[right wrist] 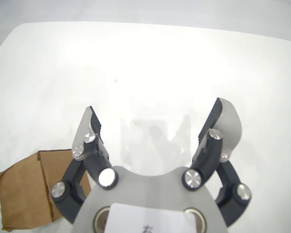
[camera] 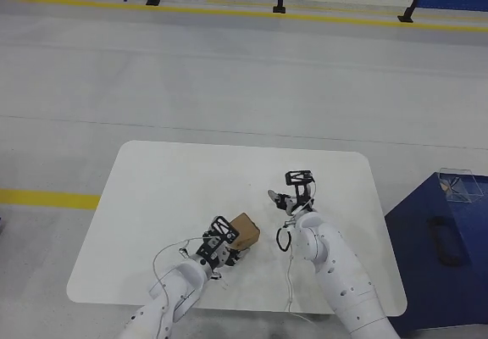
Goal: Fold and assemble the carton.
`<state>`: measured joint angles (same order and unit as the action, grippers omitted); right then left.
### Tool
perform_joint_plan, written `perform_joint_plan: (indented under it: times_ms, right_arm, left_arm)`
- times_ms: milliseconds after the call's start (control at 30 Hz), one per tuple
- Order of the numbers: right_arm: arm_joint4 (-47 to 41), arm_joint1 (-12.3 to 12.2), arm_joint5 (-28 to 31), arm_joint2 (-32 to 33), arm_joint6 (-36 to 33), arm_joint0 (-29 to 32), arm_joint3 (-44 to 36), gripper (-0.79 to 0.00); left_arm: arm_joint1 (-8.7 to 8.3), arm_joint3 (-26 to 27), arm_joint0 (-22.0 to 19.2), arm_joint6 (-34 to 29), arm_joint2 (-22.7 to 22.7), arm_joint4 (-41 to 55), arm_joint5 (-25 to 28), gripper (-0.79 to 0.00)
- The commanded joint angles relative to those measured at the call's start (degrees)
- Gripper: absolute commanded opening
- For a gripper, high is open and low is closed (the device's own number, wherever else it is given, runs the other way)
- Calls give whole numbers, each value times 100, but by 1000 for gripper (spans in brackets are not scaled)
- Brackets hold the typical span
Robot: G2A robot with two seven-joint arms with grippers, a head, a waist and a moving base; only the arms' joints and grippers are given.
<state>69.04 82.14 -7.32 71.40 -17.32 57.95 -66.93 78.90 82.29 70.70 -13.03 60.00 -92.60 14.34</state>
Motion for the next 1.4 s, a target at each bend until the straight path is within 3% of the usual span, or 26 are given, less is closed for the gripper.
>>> perform_joint_plan:
  times_ms: [0, 67, 167, 233, 267, 467, 667, 800, 867, 1000, 1100, 1167, 1367]
  right_arm:
    - [-40, -19, -85, 124, -61, 57, -96, 0]
    - [-40, -19, -85, 124, -61, 57, -96, 0]
    - [-40, -19, -85, 124, -61, 57, -96, 0]
    - [-40, -19, -85, 124, -61, 57, -96, 0]
    - [-40, -19, -85, 124, -61, 57, -96, 0]
    - [-40, -19, -85, 124, -61, 57, -96, 0]
    - [-84, -25, -133, 185, 22, 95, -140, 0]
    - [-394, -62, -288, 551, 253, 304, -470, 0]
    - [-552, -86, -296, 737, 272, 415, -649, 0]
    - [-685, -131, -146, 935, 111, 604, -898, 0]
    - [-685, -131, -146, 935, 111, 604, -898, 0]
    - [-685, -131, -146, 935, 111, 604, -898, 0]
    - [-685, -131, -146, 935, 111, 604, -898, 0]
  left_arm:
    - [21, -163, -149, -136, -85, -96, -32, 0]
    - [45, -277, -247, -189, -147, -11, 18, -6]
    - [76, -391, -354, -229, -195, 138, 27, -413]
    - [95, -445, -423, -293, -214, 206, -22, -616]
    - [102, -483, -445, -326, -231, 245, 2, -785]
    - [124, -530, -481, -415, -205, 626, 128, -785]
    - [143, -167, -266, -424, -54, 1419, 46, -785]
    - [205, 54, -88, -642, 178, 3017, -124, -785]
    - [266, 80, -52, -1015, 285, 4336, -276, -785]
    - [346, -181, -193, -2032, 531, 6546, -872, -785]
    - [356, -517, -426, -2633, 626, 7211, -1370, -776]
    - [361, -693, -559, -2805, 596, 7272, -1662, 0]
    - [327, -742, -612, -2653, 752, 7348, -2107, 0]
